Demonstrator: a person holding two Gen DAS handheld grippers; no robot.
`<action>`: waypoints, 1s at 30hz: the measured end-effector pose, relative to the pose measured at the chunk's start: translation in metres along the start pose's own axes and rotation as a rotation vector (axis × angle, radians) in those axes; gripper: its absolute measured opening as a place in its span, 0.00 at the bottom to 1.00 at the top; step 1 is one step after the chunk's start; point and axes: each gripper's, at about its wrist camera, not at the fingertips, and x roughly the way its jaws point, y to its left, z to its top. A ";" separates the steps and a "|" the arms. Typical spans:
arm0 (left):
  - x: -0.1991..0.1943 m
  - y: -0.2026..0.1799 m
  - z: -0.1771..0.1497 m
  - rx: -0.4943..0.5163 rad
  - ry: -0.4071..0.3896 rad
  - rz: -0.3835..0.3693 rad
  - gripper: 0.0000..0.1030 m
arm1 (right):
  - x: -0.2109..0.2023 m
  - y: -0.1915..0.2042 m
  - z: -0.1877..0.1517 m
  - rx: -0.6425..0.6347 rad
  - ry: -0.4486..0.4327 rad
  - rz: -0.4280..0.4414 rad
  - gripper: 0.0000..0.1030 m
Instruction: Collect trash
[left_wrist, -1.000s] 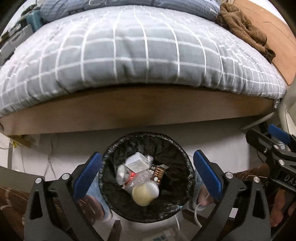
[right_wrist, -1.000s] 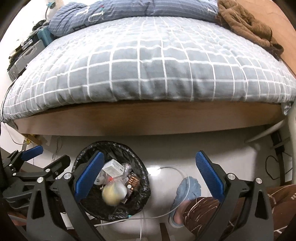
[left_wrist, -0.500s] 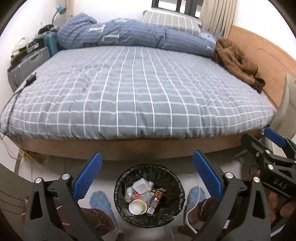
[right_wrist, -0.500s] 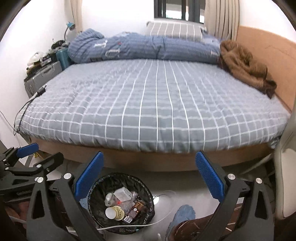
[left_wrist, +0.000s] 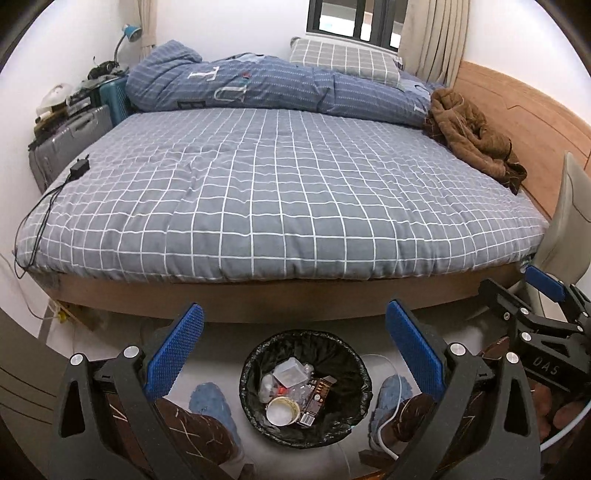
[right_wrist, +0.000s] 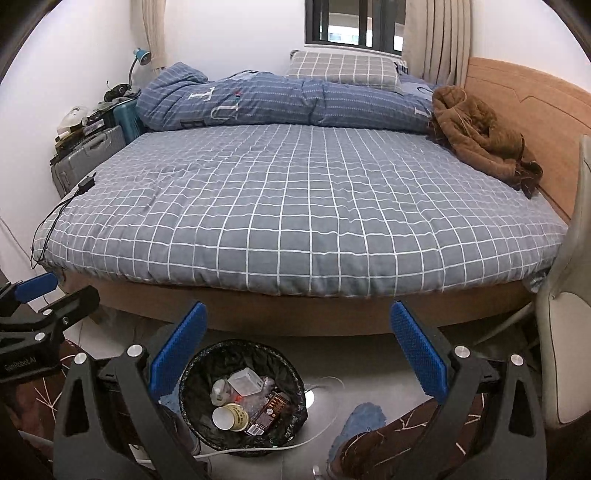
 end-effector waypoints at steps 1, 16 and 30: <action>0.000 0.000 -0.001 -0.001 0.000 0.002 0.94 | -0.001 0.000 0.000 0.002 -0.001 0.000 0.92; 0.003 -0.001 -0.001 0.001 0.004 -0.003 0.94 | -0.002 -0.001 0.000 0.000 -0.002 -0.008 0.92; 0.004 0.001 -0.003 -0.003 0.004 0.019 0.94 | -0.001 0.000 -0.001 -0.012 -0.002 -0.014 0.92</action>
